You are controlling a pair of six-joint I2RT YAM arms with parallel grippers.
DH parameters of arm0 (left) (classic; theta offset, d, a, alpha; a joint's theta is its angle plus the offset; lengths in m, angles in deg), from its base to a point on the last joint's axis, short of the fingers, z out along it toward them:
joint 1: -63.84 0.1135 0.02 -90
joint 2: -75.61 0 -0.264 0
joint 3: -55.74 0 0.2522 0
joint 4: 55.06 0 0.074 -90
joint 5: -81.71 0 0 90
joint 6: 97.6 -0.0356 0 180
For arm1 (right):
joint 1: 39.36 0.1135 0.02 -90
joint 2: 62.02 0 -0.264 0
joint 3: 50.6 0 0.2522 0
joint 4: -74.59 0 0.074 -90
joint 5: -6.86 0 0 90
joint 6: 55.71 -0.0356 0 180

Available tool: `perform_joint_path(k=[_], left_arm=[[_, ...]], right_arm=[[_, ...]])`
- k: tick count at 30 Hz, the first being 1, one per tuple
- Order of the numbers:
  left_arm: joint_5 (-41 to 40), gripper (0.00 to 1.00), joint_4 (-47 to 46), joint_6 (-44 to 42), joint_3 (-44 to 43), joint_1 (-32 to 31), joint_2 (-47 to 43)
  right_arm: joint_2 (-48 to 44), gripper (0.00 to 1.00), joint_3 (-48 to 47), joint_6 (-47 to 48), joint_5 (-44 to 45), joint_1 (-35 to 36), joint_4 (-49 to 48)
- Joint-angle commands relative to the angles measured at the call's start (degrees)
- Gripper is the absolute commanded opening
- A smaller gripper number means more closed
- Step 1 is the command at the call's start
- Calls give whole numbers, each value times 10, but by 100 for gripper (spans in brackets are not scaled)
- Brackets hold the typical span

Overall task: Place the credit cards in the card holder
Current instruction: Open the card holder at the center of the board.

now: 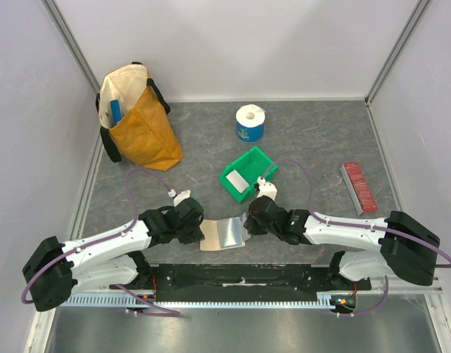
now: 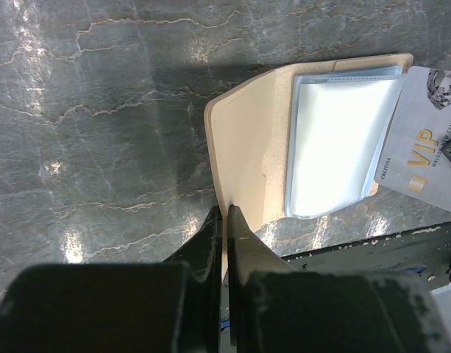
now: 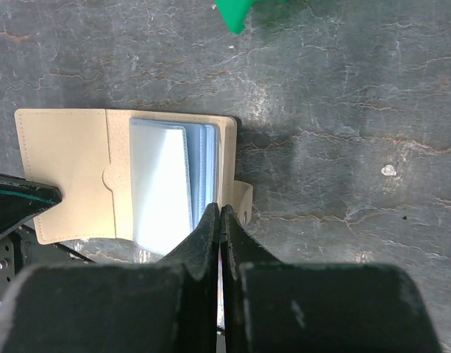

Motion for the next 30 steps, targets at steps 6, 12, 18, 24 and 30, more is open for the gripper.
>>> perform_joint_path(k=[6,12,18,24,30], left_arm=[[-7,2,-26,2,10,-2,6],[1,2,-38,-3,10,-3,15],[2,2,-50,-1,16,-3,21],[8,2,-83,-3,24,-3,32],[6,2,-112,-7,27,-4,46]], right_arm=[[7,0,5,0,-21,-4,-30],[29,0,-2,-1,-43,-3,-45],[26,0,-7,0,-64,-4,-61],[31,0,-24,2,-111,-4,-96],[37,0,-31,0,-147,-3,-139]])
